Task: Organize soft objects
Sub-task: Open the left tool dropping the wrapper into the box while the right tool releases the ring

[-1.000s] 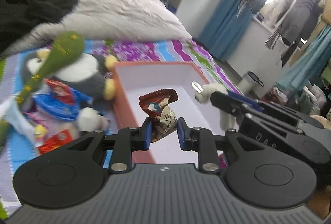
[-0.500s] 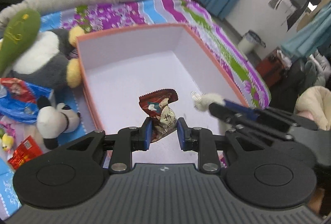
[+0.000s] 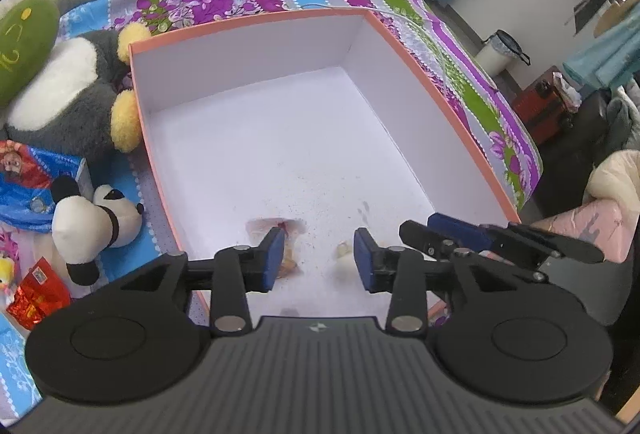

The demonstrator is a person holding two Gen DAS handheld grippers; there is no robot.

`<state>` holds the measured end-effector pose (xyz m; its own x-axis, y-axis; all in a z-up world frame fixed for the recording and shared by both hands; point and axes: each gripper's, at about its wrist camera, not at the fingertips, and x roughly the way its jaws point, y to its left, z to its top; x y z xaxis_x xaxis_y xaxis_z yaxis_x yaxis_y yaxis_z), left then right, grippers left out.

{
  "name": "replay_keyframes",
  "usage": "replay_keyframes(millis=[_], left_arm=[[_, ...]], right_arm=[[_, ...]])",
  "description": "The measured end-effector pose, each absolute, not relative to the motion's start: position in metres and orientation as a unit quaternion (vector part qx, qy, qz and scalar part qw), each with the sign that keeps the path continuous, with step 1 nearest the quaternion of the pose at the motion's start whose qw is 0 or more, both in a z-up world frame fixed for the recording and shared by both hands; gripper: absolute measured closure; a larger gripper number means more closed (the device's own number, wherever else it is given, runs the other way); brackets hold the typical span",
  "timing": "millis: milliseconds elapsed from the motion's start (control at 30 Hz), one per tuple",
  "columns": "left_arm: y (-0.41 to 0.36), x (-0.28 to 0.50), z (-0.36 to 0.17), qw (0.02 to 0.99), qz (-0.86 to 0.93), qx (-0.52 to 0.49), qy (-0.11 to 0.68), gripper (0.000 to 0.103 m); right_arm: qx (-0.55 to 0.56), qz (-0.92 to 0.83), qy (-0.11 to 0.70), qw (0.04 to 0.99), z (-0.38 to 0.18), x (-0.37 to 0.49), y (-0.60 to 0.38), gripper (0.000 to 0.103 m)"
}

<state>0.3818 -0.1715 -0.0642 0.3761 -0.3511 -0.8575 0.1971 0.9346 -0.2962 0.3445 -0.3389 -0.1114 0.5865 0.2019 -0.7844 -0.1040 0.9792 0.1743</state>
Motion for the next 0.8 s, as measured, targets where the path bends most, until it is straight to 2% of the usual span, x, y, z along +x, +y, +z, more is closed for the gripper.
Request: replay_keyframes(millis=[400,800], left_arm=[[-0.159,0.341,-0.039,0.866,-0.165,-0.038,0.47,0.058],[-0.134,0.258,-0.007,0.91,-0.165,-0.031,0.379,0.058]], right_arm=[[0.055,0.103,0.38,0.918,-0.084,0.307,-0.335,0.074],[0.05,0.13,0.297,0.945,-0.059,0.241,-0.315,0.074]])
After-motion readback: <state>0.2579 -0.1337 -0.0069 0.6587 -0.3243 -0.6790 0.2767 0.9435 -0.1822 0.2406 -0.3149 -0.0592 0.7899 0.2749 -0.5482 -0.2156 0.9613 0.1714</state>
